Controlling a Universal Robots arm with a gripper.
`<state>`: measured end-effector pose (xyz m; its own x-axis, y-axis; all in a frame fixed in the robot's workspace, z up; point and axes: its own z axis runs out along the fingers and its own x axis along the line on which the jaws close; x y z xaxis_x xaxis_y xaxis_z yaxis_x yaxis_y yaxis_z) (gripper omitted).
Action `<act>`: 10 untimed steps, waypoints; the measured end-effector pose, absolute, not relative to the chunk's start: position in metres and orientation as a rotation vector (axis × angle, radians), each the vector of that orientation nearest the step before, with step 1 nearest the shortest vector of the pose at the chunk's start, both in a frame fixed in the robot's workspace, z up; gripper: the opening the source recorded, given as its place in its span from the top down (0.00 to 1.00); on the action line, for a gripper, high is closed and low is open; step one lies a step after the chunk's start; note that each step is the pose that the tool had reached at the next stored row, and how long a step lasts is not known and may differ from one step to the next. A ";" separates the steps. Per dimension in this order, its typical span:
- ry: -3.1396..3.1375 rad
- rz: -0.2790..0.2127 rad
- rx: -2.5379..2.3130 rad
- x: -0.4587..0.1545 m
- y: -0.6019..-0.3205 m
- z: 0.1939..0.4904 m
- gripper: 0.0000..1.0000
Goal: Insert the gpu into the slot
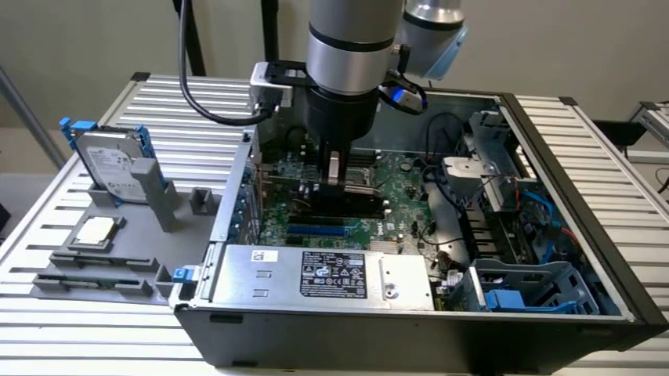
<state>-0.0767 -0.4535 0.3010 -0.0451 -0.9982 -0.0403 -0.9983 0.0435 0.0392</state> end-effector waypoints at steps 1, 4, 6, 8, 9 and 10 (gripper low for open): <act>2.268 0.088 -2.169 -0.077 -0.454 0.299 0.74; 2.267 0.089 -2.169 -0.077 -0.454 0.294 0.74; 2.268 0.089 -2.168 -0.078 -0.454 0.290 0.74; 2.267 0.089 -2.169 -0.078 -0.454 0.286 0.74; 2.267 0.089 -2.169 -0.078 -0.454 0.285 0.74; 2.267 0.089 -2.169 -0.078 -0.454 0.283 0.74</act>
